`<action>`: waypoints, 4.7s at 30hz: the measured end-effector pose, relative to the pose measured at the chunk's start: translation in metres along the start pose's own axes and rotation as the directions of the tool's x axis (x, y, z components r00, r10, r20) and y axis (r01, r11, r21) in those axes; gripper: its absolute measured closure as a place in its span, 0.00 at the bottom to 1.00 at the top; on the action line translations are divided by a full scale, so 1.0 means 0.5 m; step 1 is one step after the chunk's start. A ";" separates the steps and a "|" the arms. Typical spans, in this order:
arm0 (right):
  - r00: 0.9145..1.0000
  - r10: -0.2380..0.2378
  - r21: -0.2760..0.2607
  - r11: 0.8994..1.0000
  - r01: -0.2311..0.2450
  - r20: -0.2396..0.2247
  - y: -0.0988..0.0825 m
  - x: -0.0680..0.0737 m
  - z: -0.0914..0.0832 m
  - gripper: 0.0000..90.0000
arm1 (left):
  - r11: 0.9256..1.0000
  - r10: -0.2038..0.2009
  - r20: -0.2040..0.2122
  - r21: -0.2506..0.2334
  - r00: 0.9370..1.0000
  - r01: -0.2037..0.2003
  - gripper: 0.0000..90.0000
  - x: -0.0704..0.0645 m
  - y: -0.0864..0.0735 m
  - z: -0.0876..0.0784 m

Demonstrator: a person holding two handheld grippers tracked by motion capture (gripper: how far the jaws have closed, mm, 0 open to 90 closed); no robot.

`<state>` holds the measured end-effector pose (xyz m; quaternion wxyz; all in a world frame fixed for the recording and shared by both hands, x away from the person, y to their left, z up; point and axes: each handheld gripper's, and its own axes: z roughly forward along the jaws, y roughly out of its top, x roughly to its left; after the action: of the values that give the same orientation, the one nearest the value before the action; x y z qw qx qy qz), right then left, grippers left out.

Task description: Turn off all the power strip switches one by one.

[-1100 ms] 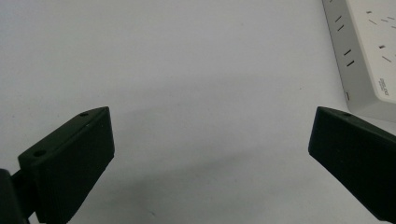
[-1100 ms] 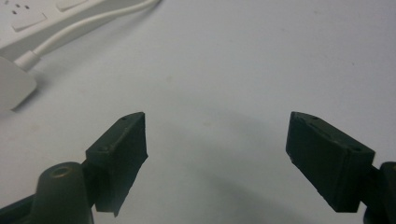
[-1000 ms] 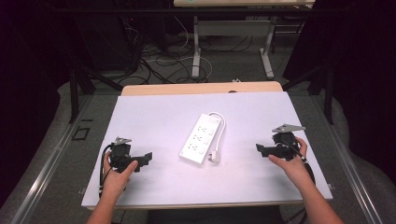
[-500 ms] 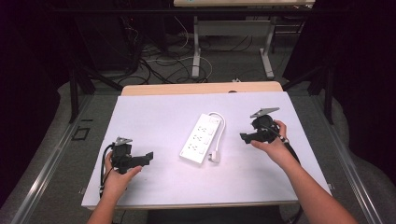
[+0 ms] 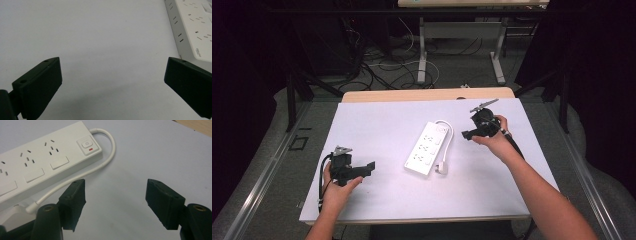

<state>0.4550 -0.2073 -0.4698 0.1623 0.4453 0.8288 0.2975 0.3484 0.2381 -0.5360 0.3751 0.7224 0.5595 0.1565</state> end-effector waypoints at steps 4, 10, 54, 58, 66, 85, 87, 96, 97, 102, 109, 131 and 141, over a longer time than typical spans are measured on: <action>1.000 -0.008 0.015 1.000 0.008 0.001 0.022 0.000 0.010 0.39 | 1.000 0.009 -0.002 0.011 1.000 -0.009 0.02 0.000 -0.001 0.002; 1.000 0.007 0.037 0.999 -0.007 -0.019 0.049 0.003 0.025 0.42 | 1.000 0.013 0.001 0.020 1.000 -0.014 0.03 -0.001 -0.002 0.006; 0.999 0.023 0.144 0.989 -0.017 -0.040 0.128 0.072 0.189 1.00 | 0.999 0.006 0.016 0.039 1.000 -0.007 0.08 0.002 -0.004 0.010; 0.998 0.045 0.138 0.990 -0.040 -0.036 0.126 0.073 0.197 1.00 | 0.999 0.005 0.018 0.042 1.000 -0.006 0.08 0.001 -0.005 0.013; 0.999 0.036 0.158 0.987 -0.030 -0.033 0.125 0.070 0.212 1.00 | 0.998 0.008 0.018 0.054 1.000 -0.009 0.08 0.002 -0.005 0.014; 1.000 0.013 0.111 0.994 -0.010 -0.023 0.120 0.079 0.225 1.00 | 0.999 0.003 0.009 0.053 1.000 -0.004 0.09 0.000 -0.007 0.012; 0.999 0.033 0.132 0.991 -0.030 -0.026 0.119 0.075 0.220 1.00 | 0.999 0.003 0.009 0.053 1.000 -0.003 0.09 0.001 -0.007 0.012; 0.997 0.064 0.183 0.981 -0.057 -0.034 0.120 0.070 0.202 1.00 | 0.998 -0.003 0.009 0.057 1.000 0.003 0.09 0.003 -0.007 0.013; 0.997 0.063 0.166 0.985 -0.056 -0.040 0.118 0.070 0.203 1.00 | 0.998 -0.003 0.009 0.055 1.000 0.002 0.09 0.003 -0.007 0.013; 0.995 0.076 0.154 0.986 -0.065 -0.069 0.115 0.073 0.197 1.00 | 0.998 -0.001 0.013 0.064 1.000 0.000 0.09 0.002 -0.006 0.013; 0.994 0.046 0.159 0.987 -0.030 -0.097 0.113 0.080 0.185 1.00 | 0.998 -0.003 0.008 0.056 1.000 0.002 0.09 0.002 -0.006 0.014; 0.984 -0.022 0.196 0.979 0.057 -0.177 0.091 0.128 0.176 1.00 | 0.998 0.002 0.013 0.069 1.000 -0.003 0.09 0.003 -0.004 0.016; 0.979 -0.033 0.205 0.976 0.075 -0.203 0.082 0.142 0.172 1.00 | 0.997 -0.003 0.010 0.072 1.000 0.002 0.09 0.004 -0.004 0.017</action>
<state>0.4883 -0.1002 -0.5102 0.0388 0.4054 0.8796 0.2457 0.3530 0.2368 -0.5436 0.3520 0.7354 0.5638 0.1323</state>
